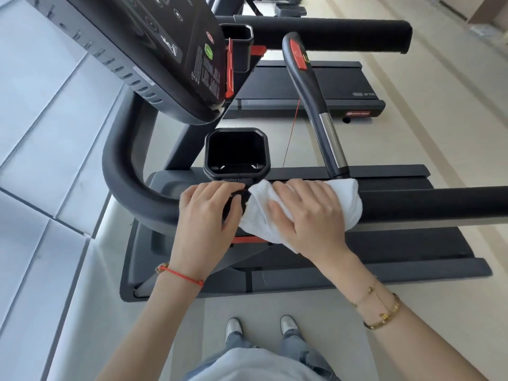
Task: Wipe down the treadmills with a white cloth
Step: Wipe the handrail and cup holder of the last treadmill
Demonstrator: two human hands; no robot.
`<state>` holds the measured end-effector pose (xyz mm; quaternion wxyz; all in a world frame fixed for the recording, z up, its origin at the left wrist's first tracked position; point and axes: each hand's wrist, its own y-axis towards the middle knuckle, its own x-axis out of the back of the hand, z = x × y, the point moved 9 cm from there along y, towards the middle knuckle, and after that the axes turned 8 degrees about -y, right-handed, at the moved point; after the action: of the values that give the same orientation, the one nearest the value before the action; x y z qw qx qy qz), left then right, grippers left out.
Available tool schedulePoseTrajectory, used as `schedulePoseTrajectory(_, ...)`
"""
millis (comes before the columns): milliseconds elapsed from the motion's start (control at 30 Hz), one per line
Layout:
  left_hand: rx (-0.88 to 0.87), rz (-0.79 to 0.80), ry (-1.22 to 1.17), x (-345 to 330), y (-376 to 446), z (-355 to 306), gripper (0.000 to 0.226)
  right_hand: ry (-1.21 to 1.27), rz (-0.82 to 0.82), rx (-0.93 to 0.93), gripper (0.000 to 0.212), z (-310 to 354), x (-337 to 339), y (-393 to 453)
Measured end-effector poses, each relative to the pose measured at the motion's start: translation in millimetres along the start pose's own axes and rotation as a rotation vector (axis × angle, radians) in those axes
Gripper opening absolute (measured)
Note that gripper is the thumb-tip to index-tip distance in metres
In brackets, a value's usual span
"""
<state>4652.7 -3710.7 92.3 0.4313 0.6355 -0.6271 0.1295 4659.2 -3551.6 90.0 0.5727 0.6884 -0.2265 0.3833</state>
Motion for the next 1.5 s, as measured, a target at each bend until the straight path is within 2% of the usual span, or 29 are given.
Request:
schedulePoseTrajectory(300, -0.047, 0.07, -0.013, -58.7, 13.5, -65.7, 0.02, -0.024, -0.067, -0.064, 0.029, -81.3, 12.9, -23.4)
schedulePoseTrajectory(500, -0.04, 0.078, -0.013, -108.4, 24.4, -112.9, 0.017, -0.029, -0.017, -0.099, 0.031, -160.9, 26.9, -43.9)
schedulePoseTrajectory(600, -0.033, 0.087, -0.012, -134.9, 30.5, -137.6, 0.017, -0.03, 0.084, -0.124, 0.034, -207.6, 31.3, -50.6)
schedulePoseTrajectory(767, -0.022, 0.117, -0.024, -175.4, 42.0, -176.8, 0.019, 0.055, 0.503, -0.24, 0.052, -274.8, 8.6, -50.9)
schedulePoseTrajectory(833, -0.023, 0.141, -0.025, -190.5, 46.0, -191.4, 0.021, 0.055, 0.548, -0.211, 0.055, -282.5, 3.8, -51.5)
schedulePoseTrajectory(933, -0.017, 0.171, -0.016, -208.3, 49.4, -207.4, 0.022, 0.008, 0.342, -0.095, 0.046, -278.4, 22.6, -56.9)
schedulePoseTrajectory(1067, -0.024, 0.188, -0.019, -227.6, 52.1, -227.2, 0.022, 0.021, 0.065, -0.069, 0.037, -311.4, 49.6, -80.0)
schedulePoseTrajectory(1267, -0.058, 0.209, 0.013, -258.5, 55.4, -257.9, 0.023, -0.084, 0.016, -0.226, 0.039, -397.4, 61.8, -109.4)
schedulePoseTrajectory(1500, -0.083, 0.293, 0.02, -300.0, 62.0, -295.0, 0.028, -0.14, -0.032, -0.246, 0.035, -417.5, 59.5, -122.1)
